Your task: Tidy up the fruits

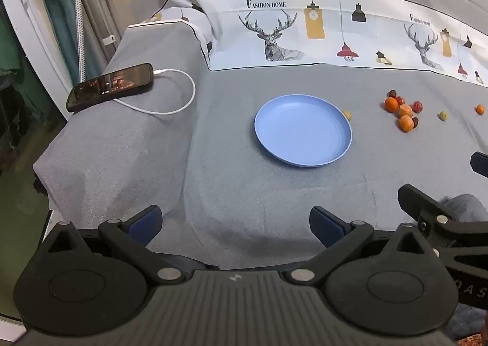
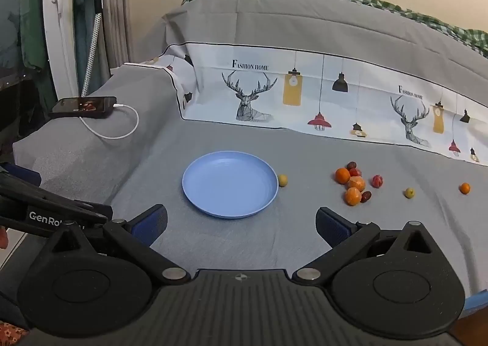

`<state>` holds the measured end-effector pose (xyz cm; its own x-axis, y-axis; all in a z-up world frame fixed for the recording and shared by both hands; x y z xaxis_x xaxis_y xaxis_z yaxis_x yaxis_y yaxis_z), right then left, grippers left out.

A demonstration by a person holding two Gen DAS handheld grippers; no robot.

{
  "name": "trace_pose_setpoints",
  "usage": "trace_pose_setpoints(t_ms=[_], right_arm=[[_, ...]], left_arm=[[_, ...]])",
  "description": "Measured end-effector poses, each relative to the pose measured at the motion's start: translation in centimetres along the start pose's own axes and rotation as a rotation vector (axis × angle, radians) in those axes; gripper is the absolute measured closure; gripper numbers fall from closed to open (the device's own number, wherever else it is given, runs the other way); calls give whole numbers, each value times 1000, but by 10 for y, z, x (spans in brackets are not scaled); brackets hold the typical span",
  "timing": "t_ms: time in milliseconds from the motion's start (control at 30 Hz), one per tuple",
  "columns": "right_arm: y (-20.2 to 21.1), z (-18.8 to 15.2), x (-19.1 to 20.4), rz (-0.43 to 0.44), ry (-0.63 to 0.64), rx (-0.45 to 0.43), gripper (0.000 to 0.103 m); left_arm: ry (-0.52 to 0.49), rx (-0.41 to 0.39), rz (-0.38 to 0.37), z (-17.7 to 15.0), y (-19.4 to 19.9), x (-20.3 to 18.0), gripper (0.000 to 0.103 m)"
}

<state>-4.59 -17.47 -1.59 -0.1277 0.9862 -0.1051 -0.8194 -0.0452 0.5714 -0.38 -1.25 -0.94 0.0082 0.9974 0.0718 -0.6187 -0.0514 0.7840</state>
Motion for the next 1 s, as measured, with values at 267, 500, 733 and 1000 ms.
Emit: trace_pose_setpoints(t_ms=[267, 500, 733, 1000], right_arm=[[-4, -3, 1, 11, -9, 18, 0], [-7, -4, 3, 5, -19, 29, 1], [-9, -5, 3, 7, -24, 36, 1], [-12, -5, 2, 10, -28, 42, 0]], left_arm=[[-1, 1, -2, -6, -4, 6, 0], [-5, 9, -5, -8, -7, 6, 0], [-6, 14, -2, -9, -8, 6, 0], [-10, 16, 3, -10, -10, 5, 0]])
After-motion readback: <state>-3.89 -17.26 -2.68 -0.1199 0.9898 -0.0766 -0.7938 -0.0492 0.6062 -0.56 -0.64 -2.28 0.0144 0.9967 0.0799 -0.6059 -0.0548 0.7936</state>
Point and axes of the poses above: each gripper's, at about its wrist camera, not at the fingertips, and y roughly against the way its jaws point, x to its left, z to its top, the point moved 1 cm from there along -y, roughly the way its jaws point, and after that the axes turned 8 degrees about y, right-handed, at the moved point
